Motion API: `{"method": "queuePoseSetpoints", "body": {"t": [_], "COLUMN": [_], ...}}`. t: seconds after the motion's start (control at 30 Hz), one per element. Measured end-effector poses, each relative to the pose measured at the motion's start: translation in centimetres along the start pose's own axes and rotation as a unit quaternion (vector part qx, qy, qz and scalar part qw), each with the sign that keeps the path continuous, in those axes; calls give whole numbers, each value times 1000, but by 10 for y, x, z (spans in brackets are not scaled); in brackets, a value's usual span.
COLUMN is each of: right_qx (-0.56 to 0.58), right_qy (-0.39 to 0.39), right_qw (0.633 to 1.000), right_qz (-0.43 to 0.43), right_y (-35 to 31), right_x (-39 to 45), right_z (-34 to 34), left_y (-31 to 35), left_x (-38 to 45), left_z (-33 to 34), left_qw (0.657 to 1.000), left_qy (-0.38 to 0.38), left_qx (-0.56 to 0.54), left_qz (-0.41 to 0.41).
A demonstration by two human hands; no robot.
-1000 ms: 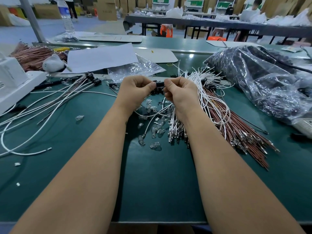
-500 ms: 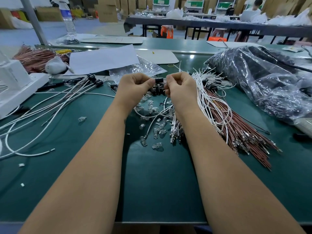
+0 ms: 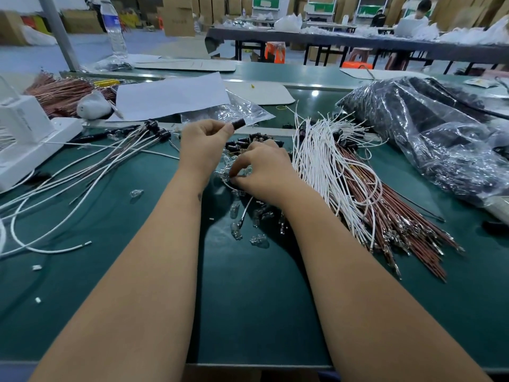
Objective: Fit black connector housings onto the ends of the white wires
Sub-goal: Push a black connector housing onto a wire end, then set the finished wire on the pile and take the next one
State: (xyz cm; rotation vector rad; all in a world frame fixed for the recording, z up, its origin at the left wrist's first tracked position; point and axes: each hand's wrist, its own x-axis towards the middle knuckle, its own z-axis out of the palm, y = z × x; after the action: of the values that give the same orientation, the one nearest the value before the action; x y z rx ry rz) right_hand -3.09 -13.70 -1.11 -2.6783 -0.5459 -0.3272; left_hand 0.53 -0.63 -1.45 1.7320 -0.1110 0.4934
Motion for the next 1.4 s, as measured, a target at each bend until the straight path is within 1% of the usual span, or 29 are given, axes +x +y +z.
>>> {"method": "queuePoseSetpoints", "body": {"t": [0.07,0.17,0.27,0.37,0.47,0.57,0.67,0.73,0.83,1.0,1.17,1.4], "right_qx": [14,126,231,334,432,524,576,599,608,584,575,557], "right_qy": [7,70,158,206,218,197,186,183,184,185,190,180], "right_qw": [1000,989,955,907,859,810,772,753,746,766,769,785], "right_qz": [-1,26,94,149,165,172,195,203,201,195,204,201], "right_y": [1,4,10,17,22,23,24,24,25,24,26,27], "right_x": [1,1,0,0,-1,-2,-2,-2,-2,-1,0,0], "right_z": [1,-3,-11,-17,-20,-23,-24,-25,-24,-22,-21,-17], "left_y": [-1,0,2,5,8,9,9,8,8,8,8,8], "left_x": [-1,0,-4,-6,-7,-8,-8,-8,-8,-9,-9,-10], "left_z": [1,1,4,7,7,7,7,7,7,7,7,6], "left_qw": [1000,1000,999,998,997,996,994,994,993,993,991,990], "left_qy": [-5,-11,-33,-57,-78,-94,-105,-110,-117,-122,-133,-138], "left_qx": [2,10,19,11,4,-1,-2,-2,-1,-3,1,15], "left_qz": [0,3,3,3,4,4,6,6,6,5,6,18]}}
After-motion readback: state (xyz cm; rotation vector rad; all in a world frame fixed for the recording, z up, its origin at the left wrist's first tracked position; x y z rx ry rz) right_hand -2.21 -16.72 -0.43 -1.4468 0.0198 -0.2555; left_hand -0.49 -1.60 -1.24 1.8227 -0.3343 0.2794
